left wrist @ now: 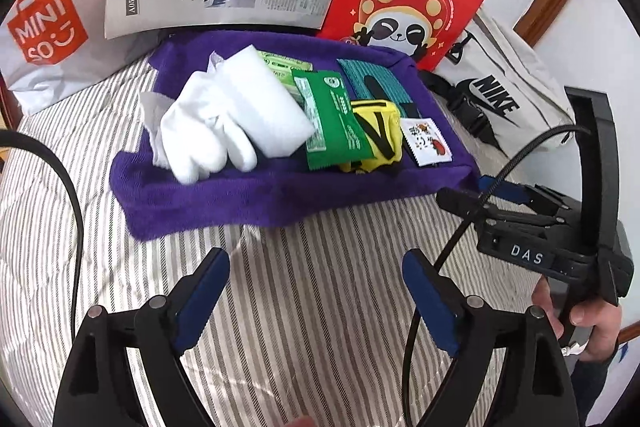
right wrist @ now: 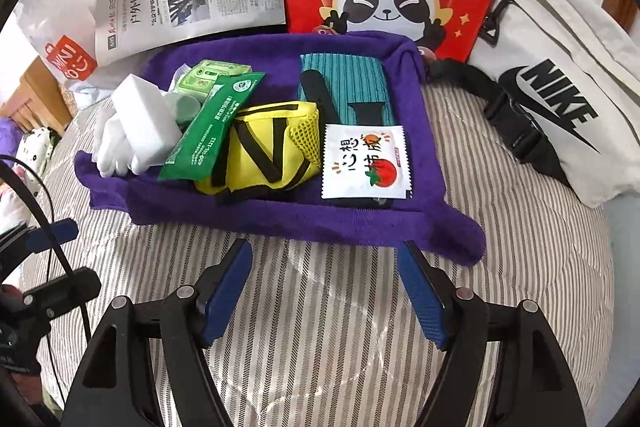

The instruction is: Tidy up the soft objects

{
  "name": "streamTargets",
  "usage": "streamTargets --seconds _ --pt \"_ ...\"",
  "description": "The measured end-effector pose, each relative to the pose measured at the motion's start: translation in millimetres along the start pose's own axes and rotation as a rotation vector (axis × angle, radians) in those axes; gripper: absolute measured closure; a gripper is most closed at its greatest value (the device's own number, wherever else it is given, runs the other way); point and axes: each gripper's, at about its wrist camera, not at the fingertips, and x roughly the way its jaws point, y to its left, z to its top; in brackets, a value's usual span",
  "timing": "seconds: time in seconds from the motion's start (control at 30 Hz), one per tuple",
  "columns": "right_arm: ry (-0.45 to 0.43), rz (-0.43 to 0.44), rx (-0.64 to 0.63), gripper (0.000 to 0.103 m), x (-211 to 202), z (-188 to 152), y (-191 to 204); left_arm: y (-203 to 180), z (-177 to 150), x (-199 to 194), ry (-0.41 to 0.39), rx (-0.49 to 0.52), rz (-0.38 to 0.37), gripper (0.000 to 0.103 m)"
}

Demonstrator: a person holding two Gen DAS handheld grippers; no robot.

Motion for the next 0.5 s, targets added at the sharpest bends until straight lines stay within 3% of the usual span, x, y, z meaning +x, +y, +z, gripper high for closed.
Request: streamTargets --seconds 0.33,0.5 --pt "-0.014 0.000 0.092 0.028 -43 -31 6 -17 -22 -20 -0.016 0.022 0.063 0.015" --pt "-0.070 -0.029 0.084 0.018 -75 -43 11 -31 -30 -43 -0.055 0.039 0.081 0.015"
